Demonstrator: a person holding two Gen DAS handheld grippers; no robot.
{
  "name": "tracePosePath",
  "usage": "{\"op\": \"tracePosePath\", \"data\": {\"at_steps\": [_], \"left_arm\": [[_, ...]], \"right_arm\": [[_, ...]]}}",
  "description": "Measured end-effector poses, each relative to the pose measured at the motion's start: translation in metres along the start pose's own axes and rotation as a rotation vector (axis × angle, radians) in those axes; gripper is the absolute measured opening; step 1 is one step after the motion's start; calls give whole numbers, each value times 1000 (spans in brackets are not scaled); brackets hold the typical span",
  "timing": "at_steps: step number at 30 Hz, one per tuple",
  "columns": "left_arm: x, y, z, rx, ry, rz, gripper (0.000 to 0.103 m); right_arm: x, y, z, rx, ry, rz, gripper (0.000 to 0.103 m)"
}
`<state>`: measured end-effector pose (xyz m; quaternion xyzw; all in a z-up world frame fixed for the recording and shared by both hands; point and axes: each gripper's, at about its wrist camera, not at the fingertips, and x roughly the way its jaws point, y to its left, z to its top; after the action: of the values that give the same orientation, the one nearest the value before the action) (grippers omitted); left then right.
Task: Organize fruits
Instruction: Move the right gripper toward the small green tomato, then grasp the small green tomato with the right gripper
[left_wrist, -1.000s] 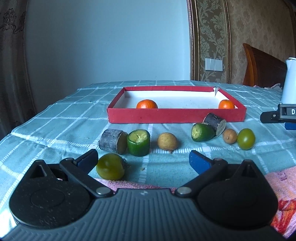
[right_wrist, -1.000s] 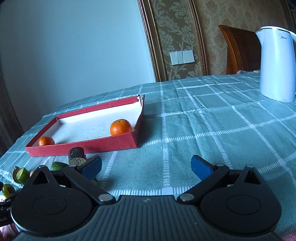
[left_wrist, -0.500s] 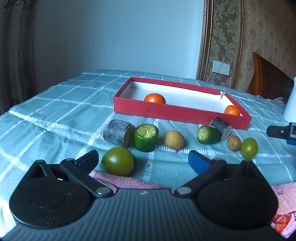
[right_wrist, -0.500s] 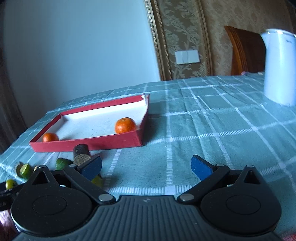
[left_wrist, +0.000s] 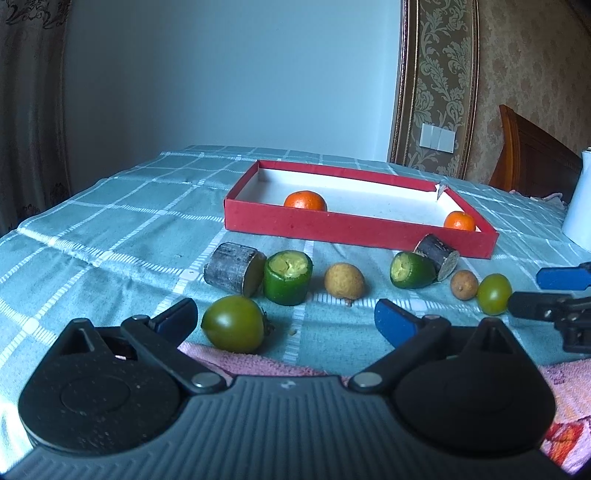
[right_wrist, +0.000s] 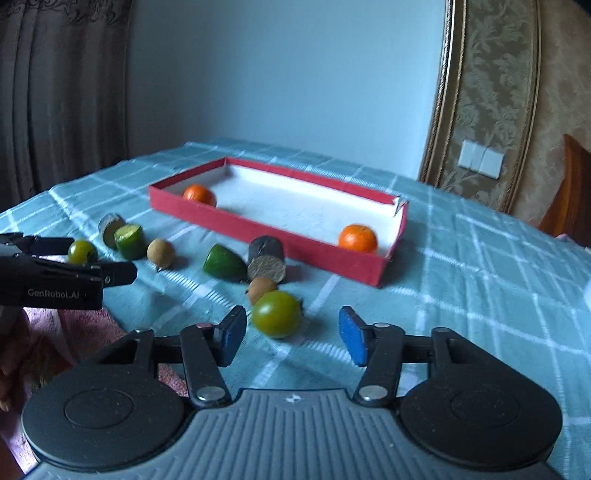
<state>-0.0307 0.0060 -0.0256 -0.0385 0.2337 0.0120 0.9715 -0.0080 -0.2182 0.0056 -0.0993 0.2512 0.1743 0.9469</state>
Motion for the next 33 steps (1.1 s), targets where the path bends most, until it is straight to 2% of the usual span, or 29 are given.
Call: {"op": "tracePosePath", "data": {"at_steps": [4, 8, 15, 18, 22, 29, 33], "left_arm": [[2, 0, 1, 1, 10, 0, 101], [5, -2, 1, 7, 32, 7, 96], [5, -1, 0, 6, 32, 8, 96], [4, -1, 0, 6, 31, 8, 96], [4, -1, 1, 6, 31, 8, 96], [4, 0, 1, -5, 28, 15, 96], [3, 0, 1, -9, 26, 15, 96]], "right_arm": [[10, 4, 1, -14, 23, 13, 55], [19, 6, 4, -19, 40, 23, 55], [33, 3, 2, 0, 58, 27, 54], [36, 3, 1, 9, 61, 30, 50], [36, 2, 1, 18, 61, 34, 37], [35, 1, 1, 35, 56, 26, 35], [27, -6, 3, 80, 25, 22, 35]]}}
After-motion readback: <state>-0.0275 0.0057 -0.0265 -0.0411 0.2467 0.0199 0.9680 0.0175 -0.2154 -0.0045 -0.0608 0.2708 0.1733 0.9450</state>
